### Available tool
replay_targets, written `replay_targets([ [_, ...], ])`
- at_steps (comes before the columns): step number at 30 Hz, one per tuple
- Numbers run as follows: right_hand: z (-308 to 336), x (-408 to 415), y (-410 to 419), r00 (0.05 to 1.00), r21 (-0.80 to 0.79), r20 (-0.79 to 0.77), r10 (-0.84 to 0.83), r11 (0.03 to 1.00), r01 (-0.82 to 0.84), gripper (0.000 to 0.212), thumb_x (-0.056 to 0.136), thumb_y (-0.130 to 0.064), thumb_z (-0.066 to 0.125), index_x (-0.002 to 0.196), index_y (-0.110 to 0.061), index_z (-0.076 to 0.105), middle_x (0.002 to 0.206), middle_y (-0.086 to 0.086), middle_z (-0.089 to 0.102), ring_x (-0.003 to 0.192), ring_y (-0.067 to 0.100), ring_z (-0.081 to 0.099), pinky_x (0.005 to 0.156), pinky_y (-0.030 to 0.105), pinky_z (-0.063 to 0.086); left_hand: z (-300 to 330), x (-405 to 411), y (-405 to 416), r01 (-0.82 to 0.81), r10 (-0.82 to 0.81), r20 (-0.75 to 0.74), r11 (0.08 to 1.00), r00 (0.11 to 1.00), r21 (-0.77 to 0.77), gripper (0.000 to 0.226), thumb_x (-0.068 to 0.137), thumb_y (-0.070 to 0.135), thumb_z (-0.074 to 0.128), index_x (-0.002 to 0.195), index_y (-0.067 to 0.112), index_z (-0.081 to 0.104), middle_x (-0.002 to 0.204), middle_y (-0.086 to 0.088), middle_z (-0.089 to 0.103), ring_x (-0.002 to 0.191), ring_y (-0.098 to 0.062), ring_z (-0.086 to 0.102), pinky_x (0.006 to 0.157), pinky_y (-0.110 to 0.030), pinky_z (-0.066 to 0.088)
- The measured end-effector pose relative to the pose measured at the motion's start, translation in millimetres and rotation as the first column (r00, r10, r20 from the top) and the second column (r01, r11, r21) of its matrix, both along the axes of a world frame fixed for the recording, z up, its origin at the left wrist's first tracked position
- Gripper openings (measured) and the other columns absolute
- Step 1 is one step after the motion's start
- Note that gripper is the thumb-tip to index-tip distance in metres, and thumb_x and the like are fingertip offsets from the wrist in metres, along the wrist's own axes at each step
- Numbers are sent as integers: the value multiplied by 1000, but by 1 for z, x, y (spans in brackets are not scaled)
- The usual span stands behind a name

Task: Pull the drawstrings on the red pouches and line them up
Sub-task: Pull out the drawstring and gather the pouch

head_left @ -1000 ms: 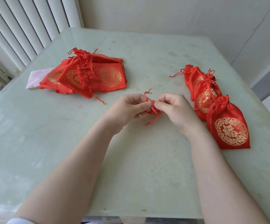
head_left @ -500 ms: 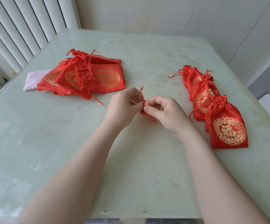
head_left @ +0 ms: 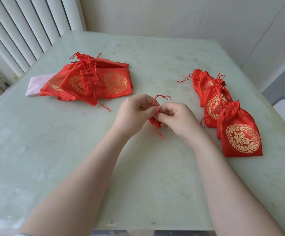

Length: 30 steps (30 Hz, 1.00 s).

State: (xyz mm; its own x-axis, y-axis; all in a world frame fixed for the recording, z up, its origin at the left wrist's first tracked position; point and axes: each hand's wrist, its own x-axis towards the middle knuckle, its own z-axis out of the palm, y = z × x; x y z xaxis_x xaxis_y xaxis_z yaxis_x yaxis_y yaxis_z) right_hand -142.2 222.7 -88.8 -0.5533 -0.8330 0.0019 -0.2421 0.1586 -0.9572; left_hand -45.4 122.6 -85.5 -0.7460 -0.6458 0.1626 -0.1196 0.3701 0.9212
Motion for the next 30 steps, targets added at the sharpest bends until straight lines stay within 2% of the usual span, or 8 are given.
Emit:
replay_targets([
  [5,-4,-4,-2,899,-54,-370,-237,971,234,13,81,-6,61,75,-17,66,47,-16,55,48,-1,52,52,9,35,0,0,0,18,-18,-13,1000,1000,-7,15,79,-1,64,77,14,66,68,0,67,60,-9,63,62,-16,47],
  [10,-3,-18,1,894,15,-379,-239,964,264,17,91,-12,51,75,-16,58,64,-3,58,54,8,55,56,17,39,0,0,0,25,-25,24,1000,999,18,13,81,3,63,80,15,67,73,-5,69,63,-13,63,61,-16,45],
  [12,-1,-18,2,953,46,-238,-189,978,205,28,94,-12,45,68,-16,53,67,-1,58,59,9,53,58,24,39,0,0,1,37,-40,28,996,999,85,13,84,4,60,81,15,66,71,0,66,59,-7,59,57,-12,42],
  [14,5,-15,2,977,-101,169,-133,983,151,35,95,-8,38,62,-15,48,71,-1,60,63,13,54,55,25,37,2,1,0,58,-60,8,983,998,172,19,89,5,55,78,16,65,63,6,63,54,-2,55,56,-12,42],
  [18,11,-10,1,736,-282,677,5,925,254,49,96,-18,36,48,-20,48,77,1,66,71,13,60,62,24,39,3,1,-1,82,-53,-81,911,995,403,25,96,11,46,78,15,63,70,2,61,56,-5,54,59,-17,43],
  [24,12,-15,2,414,-226,910,-13,822,523,36,97,-24,38,62,-17,43,52,-3,53,57,13,63,64,24,46,5,4,-10,-41,139,-102,763,985,645,26,97,18,44,76,18,59,69,6,61,57,-5,51,57,-16,39],
  [27,7,-18,-1,438,-132,892,-114,860,492,37,99,-26,34,63,-18,38,42,-6,38,40,8,46,48,19,36,4,2,-7,-66,146,-68,748,987,660,27,97,18,45,73,19,57,67,7,58,56,-5,48,56,-17,35],
  [30,7,-16,-3,605,-119,773,-192,892,436,36,100,-24,35,65,-16,42,43,-8,33,34,6,31,36,16,21,4,0,-1,14,94,-118,722,989,692,26,97,18,43,76,19,57,69,8,61,55,-4,51,55,-17,36],
])
